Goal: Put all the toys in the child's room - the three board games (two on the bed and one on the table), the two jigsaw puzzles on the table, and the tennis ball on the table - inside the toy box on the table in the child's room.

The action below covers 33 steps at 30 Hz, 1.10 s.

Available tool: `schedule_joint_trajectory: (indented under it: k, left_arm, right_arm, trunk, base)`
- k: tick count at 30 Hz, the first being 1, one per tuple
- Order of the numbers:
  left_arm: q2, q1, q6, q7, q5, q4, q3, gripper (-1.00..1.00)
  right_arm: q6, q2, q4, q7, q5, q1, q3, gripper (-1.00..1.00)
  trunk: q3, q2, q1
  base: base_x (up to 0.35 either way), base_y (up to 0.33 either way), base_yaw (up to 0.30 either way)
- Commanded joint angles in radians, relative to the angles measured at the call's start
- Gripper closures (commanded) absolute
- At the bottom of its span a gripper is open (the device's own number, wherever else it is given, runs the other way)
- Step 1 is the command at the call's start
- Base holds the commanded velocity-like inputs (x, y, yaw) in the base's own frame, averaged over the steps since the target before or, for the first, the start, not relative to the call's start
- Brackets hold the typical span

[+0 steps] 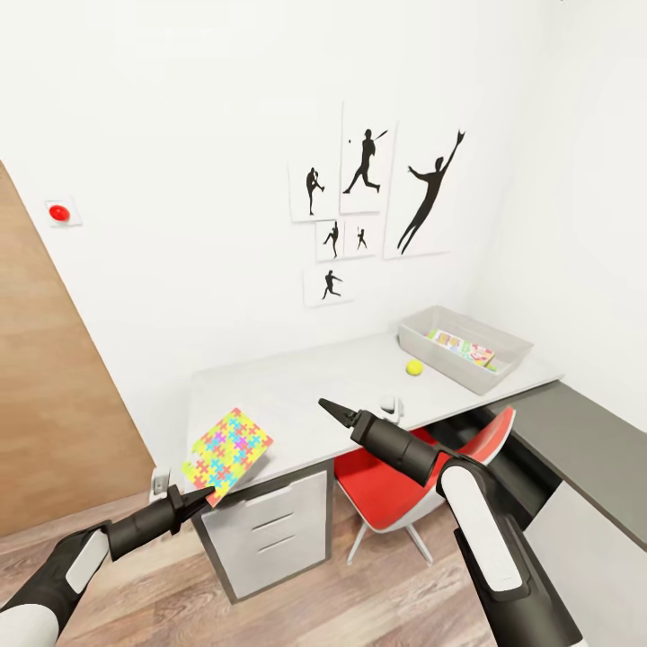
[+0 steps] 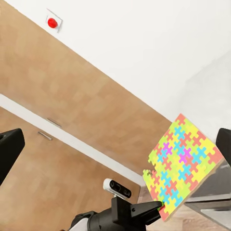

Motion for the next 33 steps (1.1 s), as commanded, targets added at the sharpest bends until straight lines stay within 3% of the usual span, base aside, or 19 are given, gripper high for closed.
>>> schedule_joint_trajectory:
  k: [1, 33]
  left_arm:
    - [0.0, -0.001, 0.006, -0.001, 0.003, 0.0, 0.001, 1.0]
    - [-0.004, -0.001, 0.005, 0.004, 0.003, -0.001, -0.001, 1.0]
  right_arm:
    - [0.004, 0.0, 0.0, 0.002, 0.001, -0.001, -0.001, -1.0]
    - [0.003, 0.0, 0.0, 0.003, 0.001, -0.001, 0.0, -1.0]
  trunk:
    - [0.0, -0.002, 0.001]
    - [0.051, -0.002, 0.001]
  base:
    - [0.0, 0.0, 0.0]
    - [0.0, 0.0, 0.0]
